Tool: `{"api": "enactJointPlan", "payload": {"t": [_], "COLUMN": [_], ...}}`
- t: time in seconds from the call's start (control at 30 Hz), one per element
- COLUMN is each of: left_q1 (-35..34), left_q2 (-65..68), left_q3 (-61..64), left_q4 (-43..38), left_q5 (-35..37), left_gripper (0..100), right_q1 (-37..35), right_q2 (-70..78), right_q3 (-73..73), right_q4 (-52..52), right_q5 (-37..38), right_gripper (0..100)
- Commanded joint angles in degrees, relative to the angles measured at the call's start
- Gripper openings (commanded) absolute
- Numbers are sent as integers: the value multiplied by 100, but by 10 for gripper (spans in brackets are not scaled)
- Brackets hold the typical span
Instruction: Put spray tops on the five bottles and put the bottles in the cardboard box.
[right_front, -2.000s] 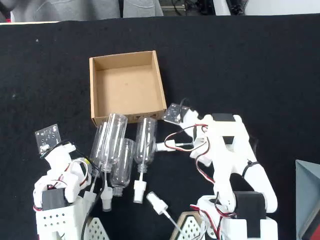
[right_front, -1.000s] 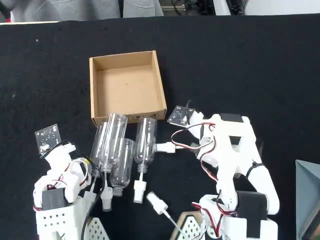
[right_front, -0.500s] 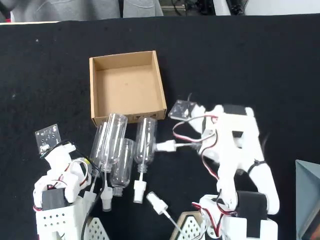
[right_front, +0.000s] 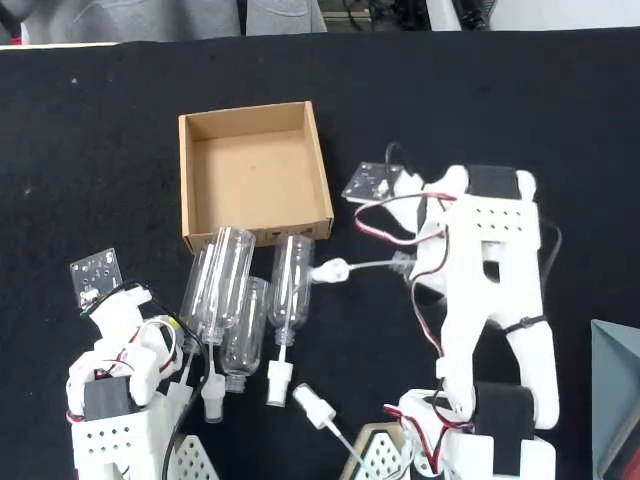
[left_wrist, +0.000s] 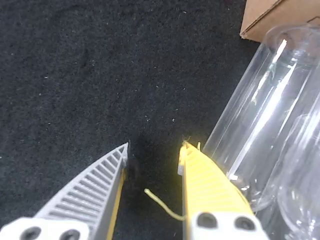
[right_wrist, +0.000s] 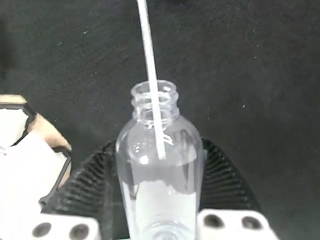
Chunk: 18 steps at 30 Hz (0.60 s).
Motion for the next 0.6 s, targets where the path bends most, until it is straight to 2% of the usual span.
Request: {"api": "enactJointPlan", "payload": {"t": [0.0,0.2,0.57], "left_q1": [31,31,31], "left_q2": [-44,-44,-44], "left_q3": [127,127,127], "left_q4": [35,35,35], "left_q5": [-53,-53,-53], "left_gripper": [152,152,152], "right_q1": [132,132,132], "right_q2": [-435,-593,-1851], "right_q3": [-699,-945,-927], "right_q4": [396,466,475], "right_q5": [26,-369,-686], "right_gripper": [113,113,113]}}
